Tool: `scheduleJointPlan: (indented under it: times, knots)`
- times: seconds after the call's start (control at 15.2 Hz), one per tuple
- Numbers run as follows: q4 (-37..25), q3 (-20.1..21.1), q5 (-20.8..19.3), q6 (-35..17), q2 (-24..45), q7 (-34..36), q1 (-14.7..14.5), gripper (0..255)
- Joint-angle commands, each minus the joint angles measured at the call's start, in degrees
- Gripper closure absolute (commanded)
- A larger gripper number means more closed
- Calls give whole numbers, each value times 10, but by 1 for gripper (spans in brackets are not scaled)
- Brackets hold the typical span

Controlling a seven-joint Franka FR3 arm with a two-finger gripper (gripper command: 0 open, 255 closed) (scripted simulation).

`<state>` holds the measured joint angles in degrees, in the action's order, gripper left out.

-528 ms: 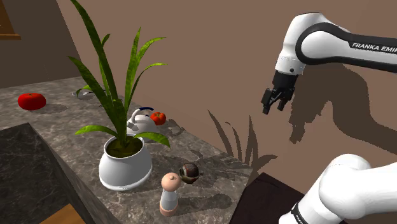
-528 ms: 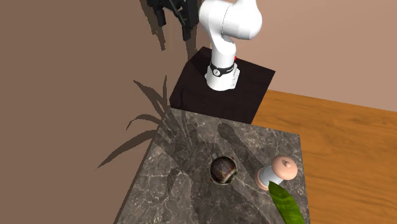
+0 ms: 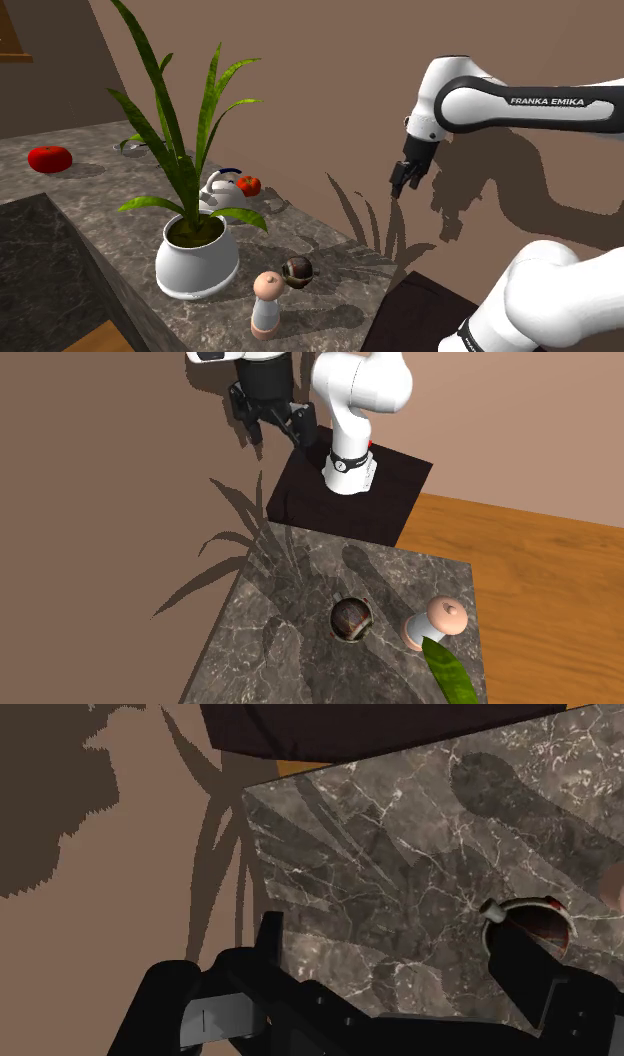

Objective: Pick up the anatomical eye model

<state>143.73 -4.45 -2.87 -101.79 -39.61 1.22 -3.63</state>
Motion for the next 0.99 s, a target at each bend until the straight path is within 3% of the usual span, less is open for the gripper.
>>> scheduleJointPlan:
  times: [0.0, 0.92]
  knots:
    - [18, -4, 6, -43, 21, -26, -16, 0]
    - [75, -21, 84, -332, 241, -231, -137, 0]
